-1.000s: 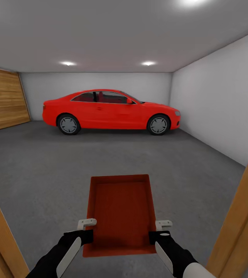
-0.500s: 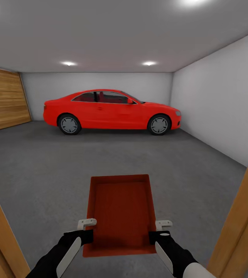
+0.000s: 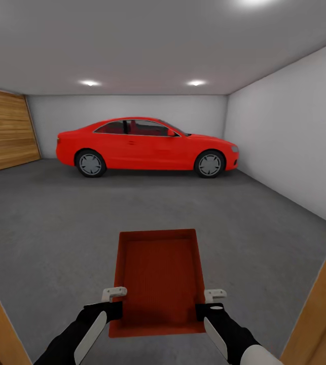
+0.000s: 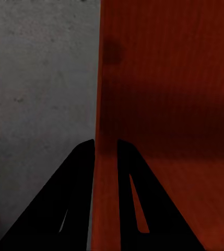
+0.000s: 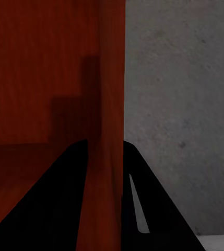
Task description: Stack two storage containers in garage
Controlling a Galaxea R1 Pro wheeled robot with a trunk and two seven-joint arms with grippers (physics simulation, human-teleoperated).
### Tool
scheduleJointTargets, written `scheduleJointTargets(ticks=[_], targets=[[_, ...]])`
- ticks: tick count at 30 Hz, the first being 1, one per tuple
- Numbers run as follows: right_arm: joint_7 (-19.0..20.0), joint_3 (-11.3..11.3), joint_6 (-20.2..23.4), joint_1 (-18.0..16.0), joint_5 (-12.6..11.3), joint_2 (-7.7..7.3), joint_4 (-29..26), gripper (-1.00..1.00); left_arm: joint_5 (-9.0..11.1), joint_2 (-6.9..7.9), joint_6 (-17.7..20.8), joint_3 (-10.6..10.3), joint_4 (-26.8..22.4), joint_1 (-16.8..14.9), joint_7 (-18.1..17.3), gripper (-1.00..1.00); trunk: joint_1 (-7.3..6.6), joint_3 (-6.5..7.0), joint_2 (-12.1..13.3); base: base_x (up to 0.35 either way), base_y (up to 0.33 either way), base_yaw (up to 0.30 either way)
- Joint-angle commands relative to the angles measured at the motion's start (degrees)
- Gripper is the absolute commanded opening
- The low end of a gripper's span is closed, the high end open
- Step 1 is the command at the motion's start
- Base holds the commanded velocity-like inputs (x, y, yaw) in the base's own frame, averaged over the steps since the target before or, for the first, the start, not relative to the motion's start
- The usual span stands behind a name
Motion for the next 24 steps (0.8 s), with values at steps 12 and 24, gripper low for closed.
scheduleJointTargets(ticks=[12, 24], targets=[[-0.3, -0.1, 0.3, 0.0, -0.5, -0.09, 0.0, -1.00, 0.2, 0.08, -4.6, 0.2, -0.8, -0.1, 0.5, -1.00, -0.01, -0.07, 0.0, 0.130, 0.000, 0.000], [-0.3, -0.1, 0.3, 0.0, -0.5, -0.09, 0.0, -1.00, 0.2, 0.08, -4.6, 0.2, -0.8, -0.1, 0.5, -1.00, -0.01, -0.07, 0.0, 0.097, 0.000, 0.000]])
